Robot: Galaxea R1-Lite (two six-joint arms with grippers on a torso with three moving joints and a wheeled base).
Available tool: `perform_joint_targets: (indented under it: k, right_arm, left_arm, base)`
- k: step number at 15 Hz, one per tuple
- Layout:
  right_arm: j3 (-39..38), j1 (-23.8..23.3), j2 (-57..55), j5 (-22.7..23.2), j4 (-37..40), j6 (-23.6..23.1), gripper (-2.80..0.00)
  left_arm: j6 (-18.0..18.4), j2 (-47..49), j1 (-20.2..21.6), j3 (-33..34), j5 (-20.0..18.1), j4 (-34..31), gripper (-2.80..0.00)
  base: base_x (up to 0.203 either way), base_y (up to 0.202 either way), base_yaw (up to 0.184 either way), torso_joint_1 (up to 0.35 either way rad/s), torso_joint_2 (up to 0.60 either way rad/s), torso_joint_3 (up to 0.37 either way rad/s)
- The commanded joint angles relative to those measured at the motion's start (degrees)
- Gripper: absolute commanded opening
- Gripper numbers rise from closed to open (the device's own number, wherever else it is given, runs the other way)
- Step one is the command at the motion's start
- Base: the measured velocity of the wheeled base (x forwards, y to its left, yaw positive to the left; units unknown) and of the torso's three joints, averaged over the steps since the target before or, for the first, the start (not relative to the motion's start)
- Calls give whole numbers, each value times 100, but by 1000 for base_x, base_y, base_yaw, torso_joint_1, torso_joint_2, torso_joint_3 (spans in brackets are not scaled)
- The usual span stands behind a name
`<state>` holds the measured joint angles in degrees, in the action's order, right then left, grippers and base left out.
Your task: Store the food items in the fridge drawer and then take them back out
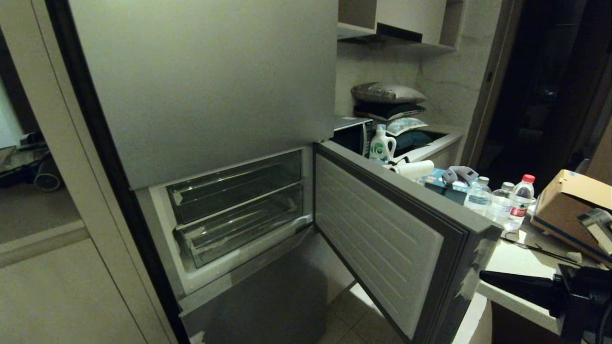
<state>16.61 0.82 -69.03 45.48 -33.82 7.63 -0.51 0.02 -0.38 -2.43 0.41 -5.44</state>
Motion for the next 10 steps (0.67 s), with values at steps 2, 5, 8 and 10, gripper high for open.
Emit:
perform_joint_targets:
  k: [2,5,8,10]
  right_arm:
    - [264,181,496,-48,24,63,-280]
    - [696,-326,628,-1386,-38,206,-280]
    - [1098,-1208,515,-1913,-78,283,-280]
    - [1258,-1831,67,-1939,-77,301,-280]
  left_arm:
    - [-2,6,3,-4,2,-1,-280]
    - [-2,6,3,-1,2,-7,-280]
    - [-2,6,3,-4,2,-4,-280]
    - [-2,1,3,5,2,-7,-280]
  base:
    - [0,0,0,0,0,0]
    - [0,0,0,0,0,0]
    - [0,0,0,0,0,0]
    - [0,0,0,0,0,0]
